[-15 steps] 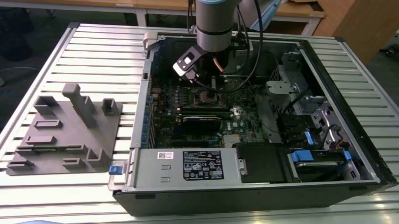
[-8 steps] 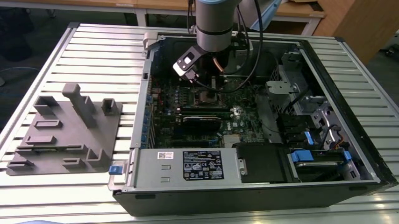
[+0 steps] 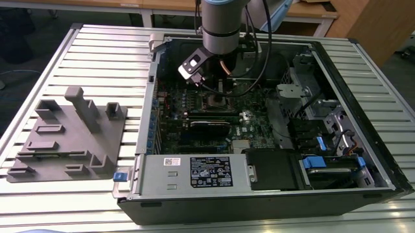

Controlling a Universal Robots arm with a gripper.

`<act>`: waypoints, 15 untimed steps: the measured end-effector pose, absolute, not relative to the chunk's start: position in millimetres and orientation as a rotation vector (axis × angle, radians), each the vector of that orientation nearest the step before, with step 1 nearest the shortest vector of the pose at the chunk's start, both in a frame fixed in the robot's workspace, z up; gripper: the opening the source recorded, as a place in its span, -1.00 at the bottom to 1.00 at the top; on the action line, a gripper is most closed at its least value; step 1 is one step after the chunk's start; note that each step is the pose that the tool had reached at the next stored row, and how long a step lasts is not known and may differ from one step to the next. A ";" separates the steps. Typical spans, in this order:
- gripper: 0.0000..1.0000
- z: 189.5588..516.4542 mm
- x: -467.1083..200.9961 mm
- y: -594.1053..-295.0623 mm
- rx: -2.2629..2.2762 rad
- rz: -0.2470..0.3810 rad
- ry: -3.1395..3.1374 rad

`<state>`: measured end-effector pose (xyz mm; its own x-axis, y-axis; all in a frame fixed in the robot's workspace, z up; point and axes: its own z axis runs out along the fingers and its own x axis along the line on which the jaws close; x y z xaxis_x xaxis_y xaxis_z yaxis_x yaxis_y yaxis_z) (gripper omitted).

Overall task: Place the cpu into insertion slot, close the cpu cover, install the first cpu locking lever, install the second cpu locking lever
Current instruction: 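Place the cpu into insertion slot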

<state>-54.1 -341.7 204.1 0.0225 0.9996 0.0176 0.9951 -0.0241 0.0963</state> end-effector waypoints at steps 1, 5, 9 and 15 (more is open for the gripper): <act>-0.79 204.2 -54.1 -341.7 2.205 0.123 2.154; -0.79 204.1 -54.4 -341.7 2.206 0.120 2.156; -0.79 204.0 -54.4 -341.7 2.216 0.101 2.164; -0.79 203.6 -54.3 -341.7 2.263 0.099 2.114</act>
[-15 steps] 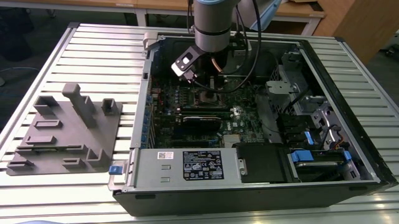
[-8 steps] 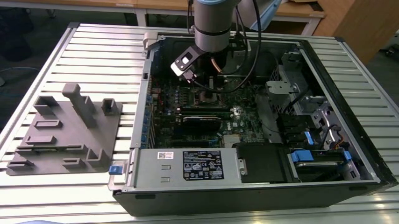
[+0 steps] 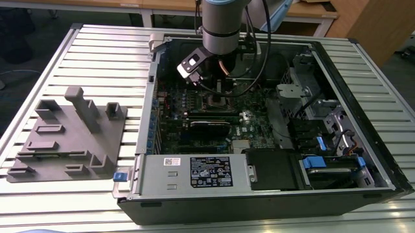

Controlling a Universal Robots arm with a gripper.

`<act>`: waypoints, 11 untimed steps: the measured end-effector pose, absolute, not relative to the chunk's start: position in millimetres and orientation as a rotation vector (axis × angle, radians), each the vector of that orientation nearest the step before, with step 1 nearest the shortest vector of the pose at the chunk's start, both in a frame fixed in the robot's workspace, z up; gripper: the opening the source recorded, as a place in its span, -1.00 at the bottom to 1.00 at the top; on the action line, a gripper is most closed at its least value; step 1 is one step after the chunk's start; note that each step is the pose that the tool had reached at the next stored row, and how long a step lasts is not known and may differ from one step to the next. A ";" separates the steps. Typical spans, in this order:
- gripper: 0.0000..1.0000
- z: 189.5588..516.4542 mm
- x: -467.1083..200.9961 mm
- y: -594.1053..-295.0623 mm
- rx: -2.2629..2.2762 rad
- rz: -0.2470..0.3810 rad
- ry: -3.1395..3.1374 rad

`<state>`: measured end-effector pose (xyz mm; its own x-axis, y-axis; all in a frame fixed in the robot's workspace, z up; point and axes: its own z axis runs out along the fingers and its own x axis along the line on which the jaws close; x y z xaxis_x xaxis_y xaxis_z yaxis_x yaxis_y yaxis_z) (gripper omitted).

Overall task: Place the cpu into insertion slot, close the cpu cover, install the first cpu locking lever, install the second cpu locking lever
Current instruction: 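Place the cpu into insertion slot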

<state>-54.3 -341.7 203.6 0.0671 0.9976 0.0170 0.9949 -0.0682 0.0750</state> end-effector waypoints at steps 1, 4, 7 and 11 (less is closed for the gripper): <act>-0.79 203.6 -54.3 -341.7 2.271 0.098 2.105; -0.79 203.5 -54.3 -341.7 2.273 0.098 2.103; -0.79 202.2 -54.3 -341.7 2.274 0.099 2.101; -0.79 201.0 -54.4 -341.8 2.275 0.098 2.101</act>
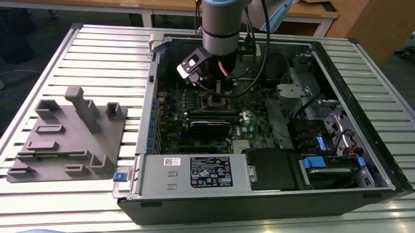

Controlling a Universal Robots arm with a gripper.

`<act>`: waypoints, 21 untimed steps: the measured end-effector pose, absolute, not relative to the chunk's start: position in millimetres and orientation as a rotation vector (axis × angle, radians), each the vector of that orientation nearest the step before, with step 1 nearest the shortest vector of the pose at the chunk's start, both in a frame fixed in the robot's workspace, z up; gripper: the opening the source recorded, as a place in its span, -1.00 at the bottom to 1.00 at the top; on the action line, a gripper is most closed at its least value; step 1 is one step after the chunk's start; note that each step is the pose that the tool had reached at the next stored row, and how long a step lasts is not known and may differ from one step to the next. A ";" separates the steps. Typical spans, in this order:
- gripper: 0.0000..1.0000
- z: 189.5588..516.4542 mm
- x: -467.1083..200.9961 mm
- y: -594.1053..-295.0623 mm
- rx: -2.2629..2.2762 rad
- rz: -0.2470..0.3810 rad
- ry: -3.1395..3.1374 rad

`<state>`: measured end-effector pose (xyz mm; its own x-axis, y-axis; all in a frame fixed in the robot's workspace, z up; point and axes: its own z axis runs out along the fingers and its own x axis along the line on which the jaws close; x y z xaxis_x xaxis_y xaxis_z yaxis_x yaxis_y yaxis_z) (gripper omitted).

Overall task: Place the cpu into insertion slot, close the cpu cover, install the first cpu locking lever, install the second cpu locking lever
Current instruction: 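Place the cpu into insertion slot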

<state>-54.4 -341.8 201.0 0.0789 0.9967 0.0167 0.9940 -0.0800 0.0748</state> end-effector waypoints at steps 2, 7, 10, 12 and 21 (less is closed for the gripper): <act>-0.79 200.6 -54.4 -341.8 2.275 0.098 2.100; -0.79 199.9 -54.4 -341.7 2.275 0.098 2.100; -0.79 199.8 -54.4 -341.7 2.275 0.098 2.100; -0.79 199.6 -54.3 -341.7 2.275 0.098 2.100; -0.79 198.1 -54.5 -341.9 2.275 0.097 2.100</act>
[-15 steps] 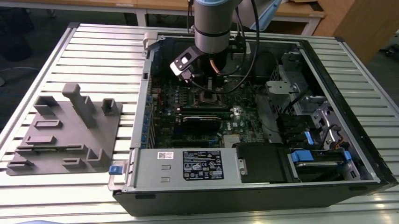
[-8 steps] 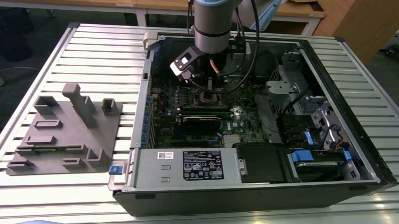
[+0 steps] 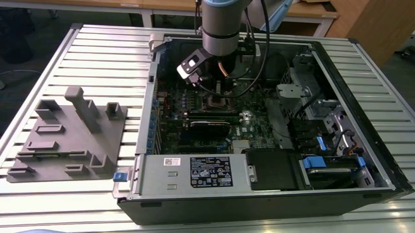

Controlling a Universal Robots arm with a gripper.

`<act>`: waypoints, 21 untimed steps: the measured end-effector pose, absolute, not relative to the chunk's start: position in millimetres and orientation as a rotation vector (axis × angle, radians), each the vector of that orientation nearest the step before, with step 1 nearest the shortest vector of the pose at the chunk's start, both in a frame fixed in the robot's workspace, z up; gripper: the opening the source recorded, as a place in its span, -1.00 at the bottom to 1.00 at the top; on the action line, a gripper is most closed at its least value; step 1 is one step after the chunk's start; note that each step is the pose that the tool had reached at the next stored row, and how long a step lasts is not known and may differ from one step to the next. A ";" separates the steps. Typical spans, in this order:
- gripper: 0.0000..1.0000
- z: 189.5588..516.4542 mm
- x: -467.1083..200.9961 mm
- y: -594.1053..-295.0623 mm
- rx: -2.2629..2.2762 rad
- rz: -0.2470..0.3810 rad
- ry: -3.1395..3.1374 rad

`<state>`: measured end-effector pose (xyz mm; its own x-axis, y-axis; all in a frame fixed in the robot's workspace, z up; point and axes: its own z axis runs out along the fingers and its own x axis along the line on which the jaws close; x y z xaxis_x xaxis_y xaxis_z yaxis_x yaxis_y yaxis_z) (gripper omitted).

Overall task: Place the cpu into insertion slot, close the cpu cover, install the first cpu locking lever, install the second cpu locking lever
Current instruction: 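Place the cpu into insertion slot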

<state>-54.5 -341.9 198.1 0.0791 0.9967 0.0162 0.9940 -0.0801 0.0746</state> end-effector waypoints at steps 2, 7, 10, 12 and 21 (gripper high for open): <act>-0.79 198.1 -54.5 -342.0 2.275 0.097 2.100; -0.79 199.7 -54.3 -341.6 2.275 0.100 2.100; -0.79 205.9 -54.3 -341.6 2.275 0.098 2.100; -0.79 207.7 -54.3 -341.6 2.275 0.099 2.100; -0.66 207.9 -54.3 -341.7 2.275 0.098 2.100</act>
<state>-54.3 -341.7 207.9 0.0792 0.9967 0.0170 0.9939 -0.0802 0.0751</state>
